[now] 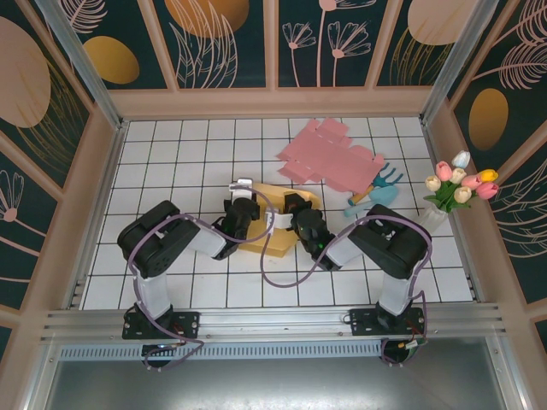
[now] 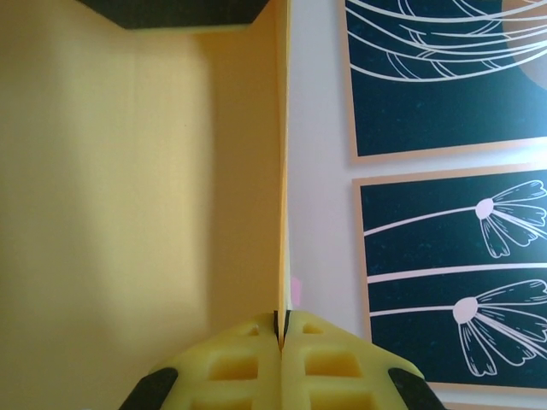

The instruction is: Fold the paper box

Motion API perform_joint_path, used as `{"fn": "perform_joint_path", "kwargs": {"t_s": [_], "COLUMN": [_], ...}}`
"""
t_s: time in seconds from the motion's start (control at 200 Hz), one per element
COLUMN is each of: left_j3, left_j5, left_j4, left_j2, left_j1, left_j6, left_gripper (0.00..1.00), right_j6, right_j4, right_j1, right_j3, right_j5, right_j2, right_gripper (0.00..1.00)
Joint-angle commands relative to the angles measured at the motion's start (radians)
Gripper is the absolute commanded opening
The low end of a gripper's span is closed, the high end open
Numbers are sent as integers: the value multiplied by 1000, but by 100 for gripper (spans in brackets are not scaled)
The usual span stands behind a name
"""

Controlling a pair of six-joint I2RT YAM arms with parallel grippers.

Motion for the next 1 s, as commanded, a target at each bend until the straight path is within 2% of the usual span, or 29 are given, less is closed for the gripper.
{"fn": "perform_joint_path", "kwargs": {"t_s": [0.0, 0.13, 0.3, 0.545, 0.716, 0.831, 0.896, 0.946, 0.996], "left_j3": [-46, -83, -136, -175, -153, -131, -103, -68, -18], "left_j5": [16, 89, 125, 187, 143, 135, 122, 75, -22], "left_j4": [-66, -57, -53, -27, -25, -22, -43, -90, -169], "left_j2": [-36, -100, -181, -192, -124, -81, -55, -28, -4], "left_j1": [43, 44, 43, 44, 44, 43, 44, 43, 44], "left_j6": [0, -2, -1, 2, 25, 36, 40, 34, 13], "left_gripper": [35, 45, 47, 52, 39, 18, 14, 11, 1], "right_j6": [57, 74, 97, 121, 145, 163, 173, 185, 202], "right_j4": [-157, -163, -208, -237, -242, -254, -254, -258, -266], "right_j1": [30, 30, 30, 33, 36, 36, 38, 39, 42], "right_j3": [-33, -22, 0, 5, -16, -25, -25, -22, -16], "right_j5": [-39, -24, -20, -25, -38, -55, -59, -56, -44], "right_j2": [59, 64, 49, 28, 9, -1, -3, -3, -2], "right_gripper": [0, 0, 0, 0, 0, 0, 0, 0, 0]}}
